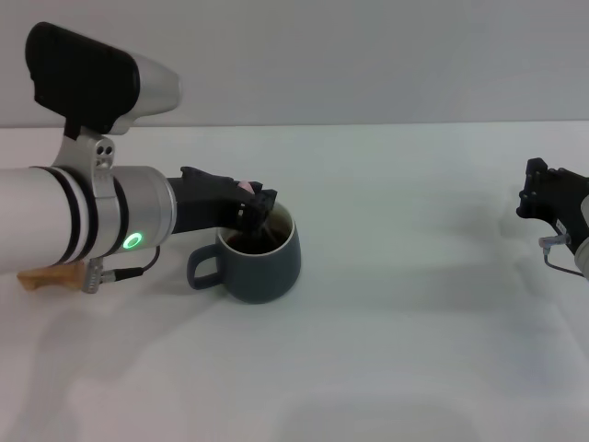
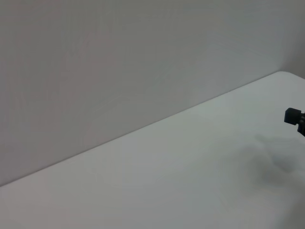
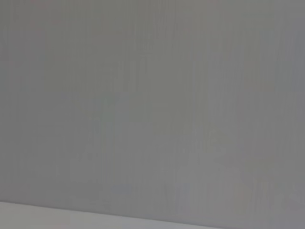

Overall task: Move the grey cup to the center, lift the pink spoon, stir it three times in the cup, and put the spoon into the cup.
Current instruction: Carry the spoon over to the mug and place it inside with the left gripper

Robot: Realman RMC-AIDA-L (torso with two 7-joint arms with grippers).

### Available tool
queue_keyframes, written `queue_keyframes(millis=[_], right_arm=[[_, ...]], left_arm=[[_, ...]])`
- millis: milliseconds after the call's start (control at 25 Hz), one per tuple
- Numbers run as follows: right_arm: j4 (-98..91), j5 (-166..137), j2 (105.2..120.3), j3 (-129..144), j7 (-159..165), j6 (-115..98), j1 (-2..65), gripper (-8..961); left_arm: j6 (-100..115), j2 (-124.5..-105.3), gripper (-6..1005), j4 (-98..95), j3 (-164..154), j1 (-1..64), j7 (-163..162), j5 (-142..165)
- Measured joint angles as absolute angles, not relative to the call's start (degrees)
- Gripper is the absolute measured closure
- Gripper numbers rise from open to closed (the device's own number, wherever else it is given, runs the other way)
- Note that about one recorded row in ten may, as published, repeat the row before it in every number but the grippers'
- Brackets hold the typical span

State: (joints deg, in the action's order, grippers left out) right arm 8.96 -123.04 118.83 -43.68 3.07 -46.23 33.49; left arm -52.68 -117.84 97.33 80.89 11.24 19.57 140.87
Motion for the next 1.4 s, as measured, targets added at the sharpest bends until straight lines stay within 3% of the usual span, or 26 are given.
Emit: queue_keyframes(millis=[640, 1400], right_arm=[[9.2, -123.0, 118.88, -43.7, 3.1, -46.3, 33.2, 953], [10.5, -123.4, 118.92, -43.5, 2.8, -46.3, 33.3, 953]], left_arm=[[-48.2, -117.93, 855, 91.5, 83.3, 13.8, 20.1, 141.9], [-54.2, -117.82, 855, 96.8, 83.2, 9.8, 21.3, 142.3]])
